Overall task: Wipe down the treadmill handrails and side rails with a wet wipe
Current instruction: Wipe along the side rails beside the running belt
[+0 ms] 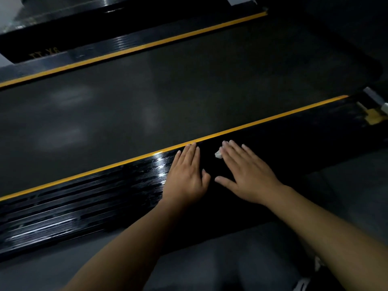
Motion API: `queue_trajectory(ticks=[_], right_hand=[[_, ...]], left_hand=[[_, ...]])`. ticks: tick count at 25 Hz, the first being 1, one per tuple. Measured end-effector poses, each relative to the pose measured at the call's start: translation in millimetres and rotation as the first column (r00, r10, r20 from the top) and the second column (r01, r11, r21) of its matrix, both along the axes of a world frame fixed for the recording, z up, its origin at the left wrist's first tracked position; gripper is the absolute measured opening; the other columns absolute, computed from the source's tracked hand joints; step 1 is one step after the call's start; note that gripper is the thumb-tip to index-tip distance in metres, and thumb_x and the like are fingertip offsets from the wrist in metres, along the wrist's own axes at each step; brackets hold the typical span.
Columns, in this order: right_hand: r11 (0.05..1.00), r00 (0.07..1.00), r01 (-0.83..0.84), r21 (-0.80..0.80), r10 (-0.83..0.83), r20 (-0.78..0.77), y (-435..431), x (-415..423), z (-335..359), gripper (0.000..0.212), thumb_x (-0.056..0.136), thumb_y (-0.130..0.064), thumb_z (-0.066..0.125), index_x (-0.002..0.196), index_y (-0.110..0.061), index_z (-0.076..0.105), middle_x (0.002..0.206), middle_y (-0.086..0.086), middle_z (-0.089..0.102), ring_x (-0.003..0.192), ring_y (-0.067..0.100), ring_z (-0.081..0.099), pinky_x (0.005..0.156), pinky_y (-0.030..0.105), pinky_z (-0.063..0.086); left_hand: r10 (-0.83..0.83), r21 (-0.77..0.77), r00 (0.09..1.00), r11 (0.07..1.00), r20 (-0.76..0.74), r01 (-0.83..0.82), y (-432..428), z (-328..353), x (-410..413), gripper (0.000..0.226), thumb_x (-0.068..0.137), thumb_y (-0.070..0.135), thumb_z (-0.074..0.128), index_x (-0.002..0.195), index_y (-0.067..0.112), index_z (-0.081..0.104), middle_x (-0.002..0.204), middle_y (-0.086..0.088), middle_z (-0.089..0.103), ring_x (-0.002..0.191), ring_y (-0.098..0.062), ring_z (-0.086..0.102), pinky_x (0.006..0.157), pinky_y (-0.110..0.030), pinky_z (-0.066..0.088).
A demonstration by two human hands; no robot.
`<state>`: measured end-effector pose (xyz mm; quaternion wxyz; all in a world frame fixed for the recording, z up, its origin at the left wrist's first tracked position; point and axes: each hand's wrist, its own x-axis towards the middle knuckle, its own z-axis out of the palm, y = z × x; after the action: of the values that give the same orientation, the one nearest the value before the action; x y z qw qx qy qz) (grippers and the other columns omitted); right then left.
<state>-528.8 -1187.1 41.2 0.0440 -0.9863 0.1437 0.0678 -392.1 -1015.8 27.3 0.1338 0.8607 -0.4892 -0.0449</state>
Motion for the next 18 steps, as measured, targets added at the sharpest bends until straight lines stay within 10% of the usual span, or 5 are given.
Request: queue_trajectory(ticks=[18], right_hand=[[0.969, 0.955, 0.243, 0.042, -0.246, 0.165, 22.1, -48.9, -9.7, 0.097, 0.098, -0.074, 0.003, 0.16, -0.004, 0.028, 0.168, 0.013, 0.022, 0.158, 0.025, 0.013, 0.129, 0.042, 0.01]], left_hand=[[-0.006, 0.03, 0.999, 1.0, -0.042, 0.007, -1.1, 7.8, -0.4, 0.075, 0.098, 0.046, 0.024, 0.161, 0.005, 0.024, 0.171, -0.01, 0.015, 0.159, -0.018, 0.005, 0.13, -0.037, 0.005]])
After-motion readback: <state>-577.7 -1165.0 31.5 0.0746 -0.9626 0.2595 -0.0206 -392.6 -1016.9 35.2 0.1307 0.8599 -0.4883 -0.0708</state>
